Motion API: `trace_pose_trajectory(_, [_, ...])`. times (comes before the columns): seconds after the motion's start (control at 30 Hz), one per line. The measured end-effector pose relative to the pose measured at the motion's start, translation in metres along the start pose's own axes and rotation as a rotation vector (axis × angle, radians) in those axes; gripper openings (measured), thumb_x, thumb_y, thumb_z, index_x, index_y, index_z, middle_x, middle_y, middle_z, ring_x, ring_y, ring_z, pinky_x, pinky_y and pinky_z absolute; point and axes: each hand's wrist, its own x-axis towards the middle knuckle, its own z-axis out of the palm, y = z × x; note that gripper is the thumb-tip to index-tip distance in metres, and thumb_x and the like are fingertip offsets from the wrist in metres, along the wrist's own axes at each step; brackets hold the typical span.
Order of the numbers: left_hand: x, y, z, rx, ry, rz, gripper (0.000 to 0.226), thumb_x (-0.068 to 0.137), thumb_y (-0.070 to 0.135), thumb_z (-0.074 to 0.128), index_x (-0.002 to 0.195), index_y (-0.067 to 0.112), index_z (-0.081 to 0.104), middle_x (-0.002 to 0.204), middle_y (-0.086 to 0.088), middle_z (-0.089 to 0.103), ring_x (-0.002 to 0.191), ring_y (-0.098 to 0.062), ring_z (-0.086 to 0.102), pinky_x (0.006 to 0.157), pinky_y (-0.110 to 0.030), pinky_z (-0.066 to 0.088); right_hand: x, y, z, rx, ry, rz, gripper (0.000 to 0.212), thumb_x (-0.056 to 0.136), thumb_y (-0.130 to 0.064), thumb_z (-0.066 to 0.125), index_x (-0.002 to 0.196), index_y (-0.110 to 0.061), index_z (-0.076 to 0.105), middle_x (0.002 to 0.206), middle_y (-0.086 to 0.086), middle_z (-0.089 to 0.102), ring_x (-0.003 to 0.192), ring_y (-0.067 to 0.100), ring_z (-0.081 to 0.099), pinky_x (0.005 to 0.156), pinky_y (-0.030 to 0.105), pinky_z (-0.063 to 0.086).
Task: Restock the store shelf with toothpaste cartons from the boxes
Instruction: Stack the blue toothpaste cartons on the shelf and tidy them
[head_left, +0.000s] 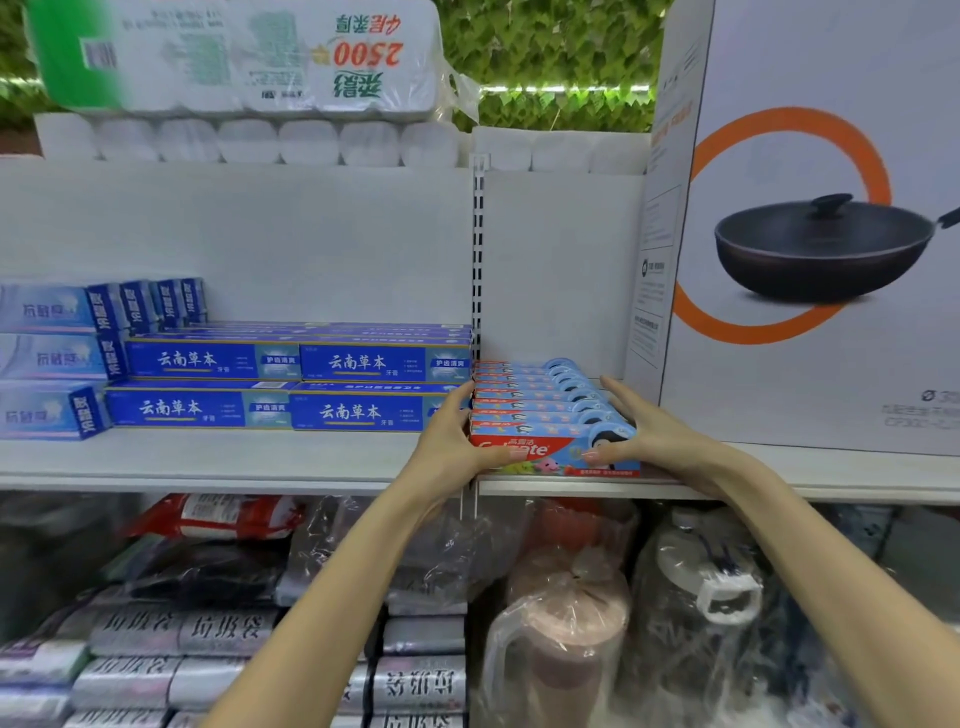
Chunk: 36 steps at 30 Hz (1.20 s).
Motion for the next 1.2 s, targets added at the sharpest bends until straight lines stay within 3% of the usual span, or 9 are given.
trace_pose_trajectory(0.17, [-0.002,0.001,0.002,-0.02,0.027,-0.001,0.094,0.07,0.004,0.081,0.147,0.019,0.029,0.108,0.009,0.061,0.089,-0.001,0.061,0.073,-0.015,0.05,0.0,0.001,-0.001,-0.023,-0.029,-0.021,0.078,0.064,-0.028,0.08,0.124,-0.046,0.034,0.123,-0.027,0.048,0.104,-0.013,0.053,0.078,0.002,0.045])
trace_pose_trajectory(0.27, [-0.003,0.001,0.003,-0.038,0.046,-0.002,0.089,0.071,0.004,0.08,0.145,0.017,0.032,0.116,0.005,0.062,0.09,-0.003,0.06,0.074,-0.016,0.05,0.002,0.003,-0.002,-0.036,-0.044,-0.029,0.092,0.06,-0.035,0.081,0.138,-0.039,0.033,0.134,-0.016,0.05,0.111,-0.008,0.055,0.086,0.009,0.046])
trace_pose_trajectory(0.33, [-0.003,0.0,0.003,-0.033,0.057,0.005,0.078,0.072,0.004,0.08,0.138,0.019,0.04,0.101,0.014,0.06,0.088,-0.001,0.059,0.074,-0.016,0.05,0.002,0.004,-0.001,-0.048,-0.039,-0.026,0.095,0.062,-0.038,0.082,0.142,-0.037,0.031,0.136,-0.014,0.049,0.114,-0.005,0.054,0.089,0.011,0.046])
trace_pose_trajectory(0.47, [-0.001,-0.005,0.003,0.015,0.068,-0.002,0.055,0.072,0.01,0.081,0.113,0.028,0.051,0.105,0.011,0.065,0.094,-0.004,0.063,0.083,-0.024,0.055,0.002,0.005,0.0,-0.067,0.007,-0.034,0.083,0.074,-0.025,0.081,0.14,-0.034,0.032,0.133,-0.012,0.049,0.101,-0.017,0.054,0.074,-0.001,0.042])
trace_pose_trajectory(0.63, [-0.002,-0.002,0.002,0.033,0.054,-0.024,0.066,0.072,0.013,0.081,0.132,0.013,0.052,0.115,0.002,0.065,0.103,-0.013,0.064,0.091,-0.032,0.055,0.003,0.008,0.001,-0.128,0.06,0.007,0.098,0.071,-0.035,0.083,0.149,-0.031,0.024,0.14,-0.011,0.046,0.118,0.006,0.051,0.092,0.017,0.038])
trace_pose_trajectory(0.77, [-0.004,-0.001,0.001,0.039,0.043,-0.033,0.064,0.073,0.011,0.081,0.131,0.013,0.053,0.114,0.002,0.065,0.1,-0.011,0.064,0.088,-0.028,0.055,0.0,0.006,0.006,-0.133,0.104,0.006,0.094,0.073,-0.032,0.08,0.148,-0.03,0.025,0.131,-0.012,0.051,0.111,0.007,0.053,0.085,0.014,0.039])
trace_pose_trajectory(0.93, [-0.007,0.004,-0.001,0.007,0.035,-0.035,0.057,0.075,0.004,0.078,0.125,0.016,0.054,0.092,0.015,0.063,0.082,0.002,0.062,0.067,-0.011,0.053,-0.002,0.004,0.008,-0.144,0.135,0.012,0.089,0.073,-0.032,0.081,0.146,-0.031,0.03,0.127,-0.012,0.053,0.107,0.005,0.054,0.069,0.003,0.039])
trace_pose_trajectory(1.1, [-0.009,0.01,-0.005,0.025,0.011,-0.089,0.082,0.073,0.007,0.08,0.144,0.012,0.039,0.131,-0.005,0.057,0.106,-0.014,0.058,0.092,-0.03,0.05,-0.007,-0.001,0.011,-0.151,0.123,0.059,0.08,0.076,-0.035,0.078,0.142,-0.029,0.033,0.123,-0.012,0.053,0.096,-0.009,0.053,0.066,0.006,0.042])
trace_pose_trajectory(1.2, [-0.012,0.014,-0.007,0.044,-0.012,-0.079,0.086,0.074,0.009,0.08,0.146,0.013,0.034,0.138,-0.006,0.052,0.11,-0.013,0.054,0.095,-0.029,0.046,-0.013,-0.002,0.016,-0.17,0.183,0.119,0.089,0.072,-0.041,0.079,0.145,-0.024,0.03,0.13,-0.006,0.052,0.108,0.01,0.056,0.089,0.022,0.045])
